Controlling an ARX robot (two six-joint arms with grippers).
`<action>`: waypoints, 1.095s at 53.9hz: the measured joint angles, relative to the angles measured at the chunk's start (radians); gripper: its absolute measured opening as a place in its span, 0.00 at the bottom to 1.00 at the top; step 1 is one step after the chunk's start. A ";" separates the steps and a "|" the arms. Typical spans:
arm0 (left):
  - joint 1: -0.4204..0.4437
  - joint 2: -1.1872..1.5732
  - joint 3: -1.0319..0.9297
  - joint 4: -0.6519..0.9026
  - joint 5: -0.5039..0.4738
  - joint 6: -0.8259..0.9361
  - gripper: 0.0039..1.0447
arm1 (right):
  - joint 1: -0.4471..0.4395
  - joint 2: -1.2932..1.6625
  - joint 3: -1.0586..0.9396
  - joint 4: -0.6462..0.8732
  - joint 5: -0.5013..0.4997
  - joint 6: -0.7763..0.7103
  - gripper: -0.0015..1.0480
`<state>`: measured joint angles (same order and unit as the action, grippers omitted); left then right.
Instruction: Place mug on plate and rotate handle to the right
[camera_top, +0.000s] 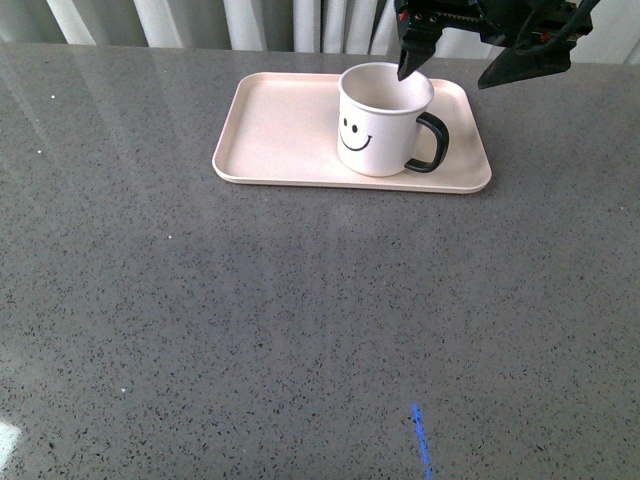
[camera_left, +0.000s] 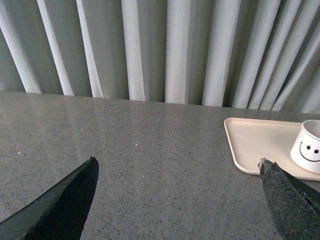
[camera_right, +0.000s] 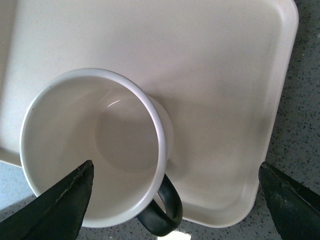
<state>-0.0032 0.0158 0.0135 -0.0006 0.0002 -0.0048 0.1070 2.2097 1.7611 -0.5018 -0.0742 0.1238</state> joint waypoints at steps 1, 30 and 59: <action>0.000 0.000 0.000 0.000 0.000 0.000 0.91 | 0.001 0.004 0.005 -0.003 0.000 0.001 0.91; 0.000 0.000 0.000 0.000 0.000 0.000 0.91 | 0.014 0.106 0.123 -0.087 0.026 0.042 0.91; 0.000 0.000 0.000 0.000 0.000 0.000 0.91 | 0.028 0.142 0.170 -0.116 0.034 0.051 0.86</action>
<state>-0.0032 0.0158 0.0135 -0.0006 0.0002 -0.0051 0.1349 2.3520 1.9312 -0.6178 -0.0406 0.1745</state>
